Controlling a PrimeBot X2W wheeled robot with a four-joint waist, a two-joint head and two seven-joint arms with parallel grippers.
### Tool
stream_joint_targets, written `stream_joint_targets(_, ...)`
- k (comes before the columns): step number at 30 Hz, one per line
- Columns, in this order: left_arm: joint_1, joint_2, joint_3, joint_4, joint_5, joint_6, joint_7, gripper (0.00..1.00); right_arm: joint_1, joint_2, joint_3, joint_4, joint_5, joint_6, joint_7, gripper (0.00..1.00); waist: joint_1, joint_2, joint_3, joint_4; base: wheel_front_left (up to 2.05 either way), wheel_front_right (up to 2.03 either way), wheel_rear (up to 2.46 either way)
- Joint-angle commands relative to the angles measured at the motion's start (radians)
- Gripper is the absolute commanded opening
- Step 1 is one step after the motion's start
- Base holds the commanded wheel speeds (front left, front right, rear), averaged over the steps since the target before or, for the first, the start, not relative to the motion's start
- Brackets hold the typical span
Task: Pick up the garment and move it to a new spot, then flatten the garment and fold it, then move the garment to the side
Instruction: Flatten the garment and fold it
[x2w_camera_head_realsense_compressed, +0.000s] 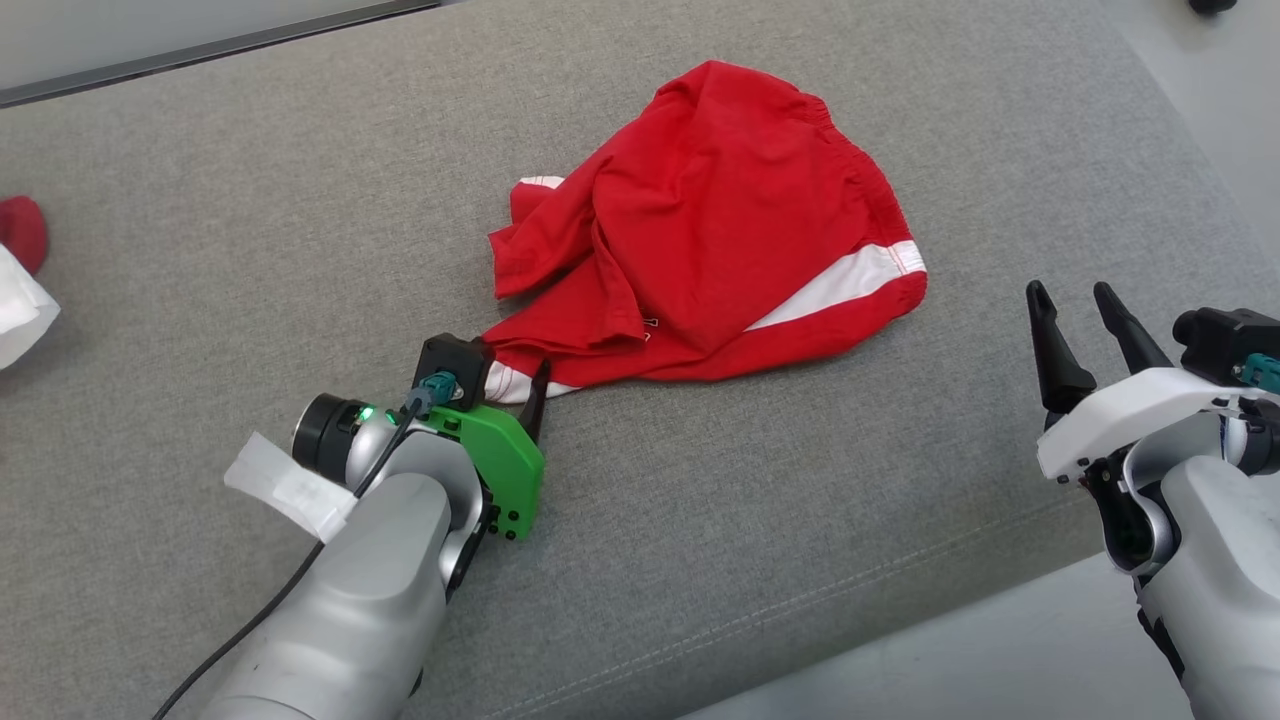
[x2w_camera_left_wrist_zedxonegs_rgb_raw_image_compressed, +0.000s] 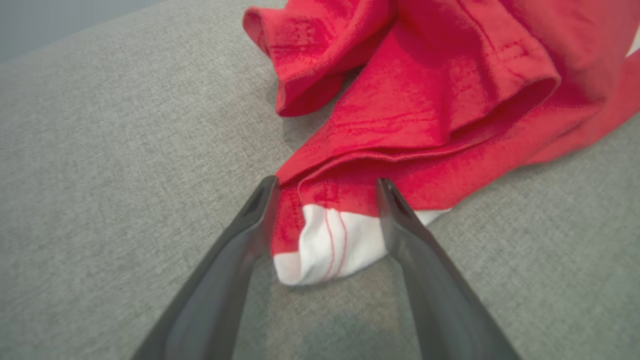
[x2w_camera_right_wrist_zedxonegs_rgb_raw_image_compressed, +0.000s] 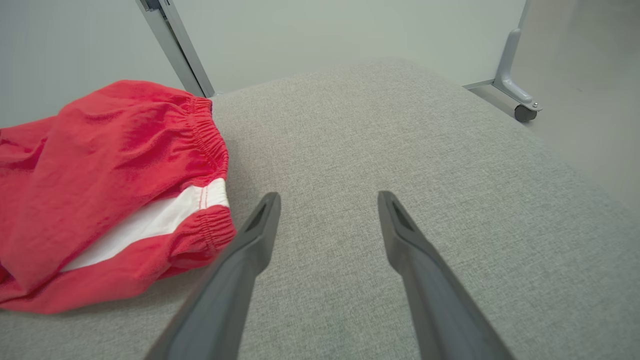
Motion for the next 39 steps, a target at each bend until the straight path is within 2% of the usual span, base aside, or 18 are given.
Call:
stream_joint_targets(1, -0.018, 0.0, -0.011, 0.015, -0.001, -0.014, 0.01, 1.0, 0.011, 0.005, 0.003, -0.008, -0.004, 0.0, 0.003, 1.0, 0.0, -0.0001, 0.002, -0.004, 0.0, 0.0, 0.0)
stream_joint_targets(4, -0.026, 0.0, -0.023, 0.038, -0.008, -0.027, 0.023, 1.0, 0.012, 0.009, 0.003, -0.016, -0.008, 0.0, 0.004, 1.0, 0.0, -0.0001, 0.006, -0.009, 0.0, 0.0, 0.0)
stream_joint_targets(5, -0.029, 0.0, -0.024, 0.042, -0.009, -0.025, 0.019, 0.94, 0.014, 0.008, 0.002, -0.018, -0.009, 0.0, 0.004, 1.0, 0.0, -0.0001, 0.007, -0.012, 0.0, 0.0, 0.0)
stream_joint_targets(6, -0.034, -0.001, -0.024, 0.044, -0.011, -0.02, 0.014, 0.75, 0.016, 0.007, 0.001, -0.02, -0.009, 0.0, 0.003, 1.0, 0.0, -0.0001, 0.009, -0.014, 0.0, 0.0, 0.0)
stream_joint_targets(7, -0.039, -0.001, -0.022, 0.046, -0.018, -0.019, 0.004, 0.36, 0.018, 0.007, -0.004, -0.022, -0.012, 0.0, 0.002, 1.0, 0.0, -0.0001, 0.012, -0.018, 0.0, 0.0, 0.0)
stream_joint_targets(8, -0.042, -0.002, -0.023, 0.047, -0.022, -0.02, 0.0, 0.14, 0.018, 0.008, -0.006, -0.023, -0.013, 0.0, 0.001, 1.0, 0.0, -0.0001, 0.013, -0.019, 0.0, 0.0, 0.0)
stream_joint_targets(9, -0.045, -0.002, -0.024, 0.044, -0.024, -0.024, -0.004, 0.0, 0.019, 0.008, -0.009, -0.024, -0.014, 0.0, 0.0, 1.0, 0.0, -0.0001, 0.014, -0.019, 0.0, 0.0, 0.0)
stream_joint_targets(15, -0.031, -0.001, -0.025, -0.006, -0.064, -0.04, -0.023, 0.0, 0.044, 0.005, -0.033, -0.017, -0.026, 0.0, -0.004, 1.0, 0.0, -0.0001, 0.004, 0.006, 0.0, 0.0, 0.0)
stream_joint_targets(25, 0.08, -0.001, 0.094, -0.17, -0.231, -0.046, -0.036, 0.0, 0.08, -0.004, -0.079, -0.027, -0.039, 0.0, 0.003, 1.0, 0.0, -0.0001, -0.038, 0.106, 0.0, 0.0, 0.0)
stream_joint_targets(33, 0.254, 0.039, 0.159, -0.402, -0.292, 0.012, -0.027, 0.0, 0.106, 0.005, -0.096, -0.053, -0.052, 0.0, 0.028, 1.0, 0.0, -0.0001, -0.072, 0.183, 0.0, 0.0, 0.0)
stream_joint_targets(39, 0.354, 0.109, 0.204, -0.551, -0.332, 0.112, 0.052, 0.0, 0.105, 0.021, -0.091, -0.074, -0.063, 0.0, 0.049, 1.0, 0.0, -0.0001, -0.075, 0.204, 0.0, 0.0, 0.0)
